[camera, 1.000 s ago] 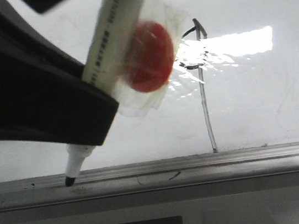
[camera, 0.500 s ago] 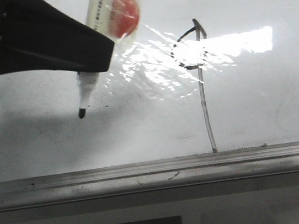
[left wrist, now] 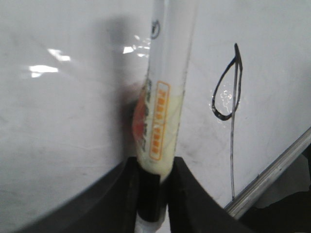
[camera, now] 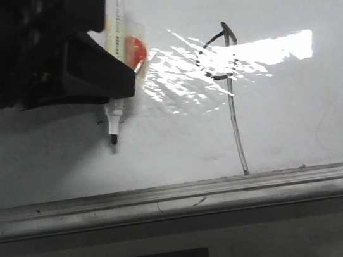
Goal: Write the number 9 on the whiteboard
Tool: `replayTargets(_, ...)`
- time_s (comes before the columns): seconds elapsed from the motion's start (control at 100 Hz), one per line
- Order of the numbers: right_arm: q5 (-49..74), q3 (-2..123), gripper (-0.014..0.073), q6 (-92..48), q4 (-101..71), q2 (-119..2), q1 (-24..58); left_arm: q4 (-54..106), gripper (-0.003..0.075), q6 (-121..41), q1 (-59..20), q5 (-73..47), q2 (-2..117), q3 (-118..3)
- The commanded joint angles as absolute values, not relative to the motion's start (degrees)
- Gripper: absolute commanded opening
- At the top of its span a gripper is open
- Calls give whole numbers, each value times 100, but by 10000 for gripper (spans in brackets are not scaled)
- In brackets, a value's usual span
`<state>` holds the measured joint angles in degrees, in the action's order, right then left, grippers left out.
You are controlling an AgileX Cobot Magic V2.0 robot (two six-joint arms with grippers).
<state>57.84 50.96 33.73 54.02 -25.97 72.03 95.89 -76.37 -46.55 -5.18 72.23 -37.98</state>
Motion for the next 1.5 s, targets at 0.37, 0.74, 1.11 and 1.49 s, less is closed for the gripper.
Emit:
replayTargets(0.37, 5587, 5184, -42, 3400, 5874, -2506, 7201, 10593, -21, -7361, -5225, 1878, 7547, -4049)
replayTargets(0.74, 5587, 5184, -42, 3400, 5874, -2506, 7201, 10593, 224, -7361, -5225, 2143, 7547, -4049)
replayTargets(1.11, 5610, 5184, -42, 3473, 5864, -2506, 7201, 10562, 496, -7372, -5225, 2107, 7520, -4086)
replayTargets(1.49, 5999, 4582, -42, 3397, 5853, -1354, 7201, 10458, 153, -8062, -5961, 2463, 5793, -3812)
